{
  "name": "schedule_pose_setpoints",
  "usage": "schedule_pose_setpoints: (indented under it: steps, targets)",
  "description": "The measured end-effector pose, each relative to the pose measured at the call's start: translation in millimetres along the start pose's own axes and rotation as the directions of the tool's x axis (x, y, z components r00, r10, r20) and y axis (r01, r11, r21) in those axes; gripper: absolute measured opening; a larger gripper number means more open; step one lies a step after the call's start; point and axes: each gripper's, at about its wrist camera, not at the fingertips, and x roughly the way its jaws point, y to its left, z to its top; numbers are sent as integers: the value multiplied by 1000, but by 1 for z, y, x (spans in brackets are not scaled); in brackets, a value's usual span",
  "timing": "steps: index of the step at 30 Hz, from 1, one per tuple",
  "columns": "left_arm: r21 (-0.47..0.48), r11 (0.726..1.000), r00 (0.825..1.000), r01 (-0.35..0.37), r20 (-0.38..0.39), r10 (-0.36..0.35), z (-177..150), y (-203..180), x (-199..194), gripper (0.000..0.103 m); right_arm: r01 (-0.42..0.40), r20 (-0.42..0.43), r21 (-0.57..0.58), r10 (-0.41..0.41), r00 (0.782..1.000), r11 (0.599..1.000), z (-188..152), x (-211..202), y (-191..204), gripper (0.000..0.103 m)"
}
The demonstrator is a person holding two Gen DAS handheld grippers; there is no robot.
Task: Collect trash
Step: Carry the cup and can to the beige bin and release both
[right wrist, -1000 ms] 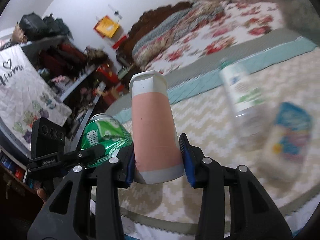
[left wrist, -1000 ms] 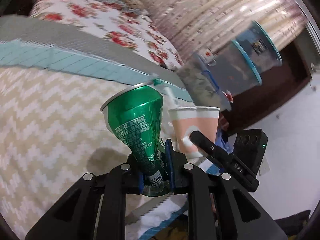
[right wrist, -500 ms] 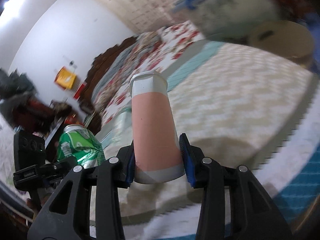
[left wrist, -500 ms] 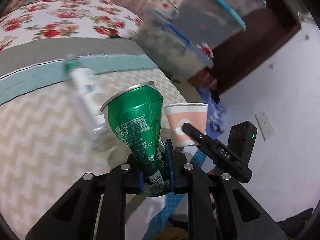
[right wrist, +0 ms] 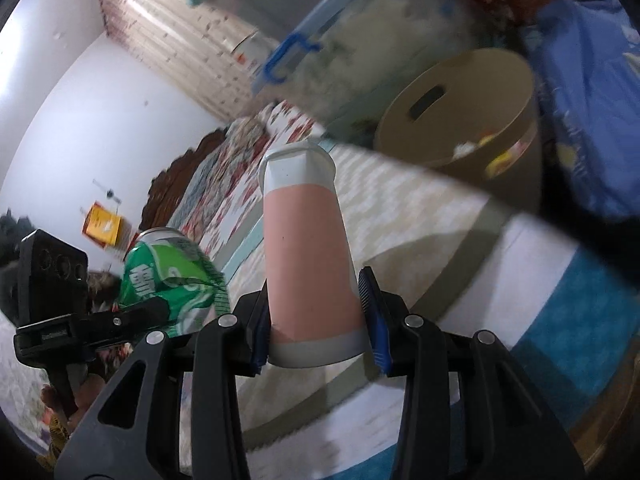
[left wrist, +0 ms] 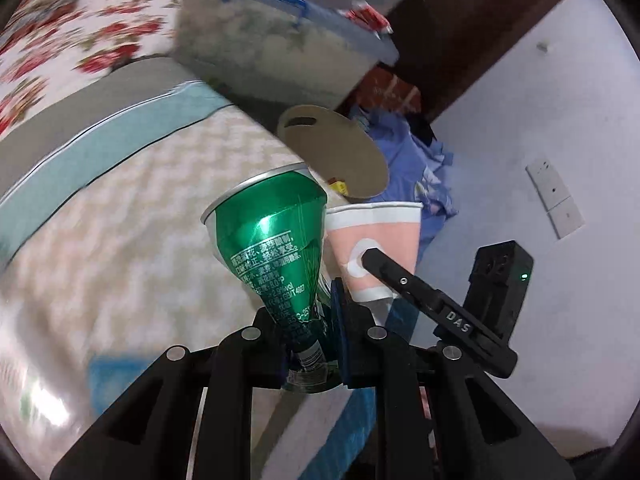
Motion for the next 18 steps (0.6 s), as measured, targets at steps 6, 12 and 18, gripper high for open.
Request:
schedule_pose_setpoints:
  steps: [6, 12, 18]
  targets:
    - [66, 998, 999, 0, -32, 2, 78, -35, 77, 16, 70, 49, 60, -73, 996, 996, 70, 12, -39, 42]
    - [48, 999, 999, -23, -36, 25, 132, -45, 136, 17, 138, 51, 79, -143, 988, 987, 116, 27, -68, 43]
    - [51, 995, 994, -86, -61, 89, 147, -45, 176, 17, 194, 25, 98, -197, 980, 976, 136, 48, -84, 51]
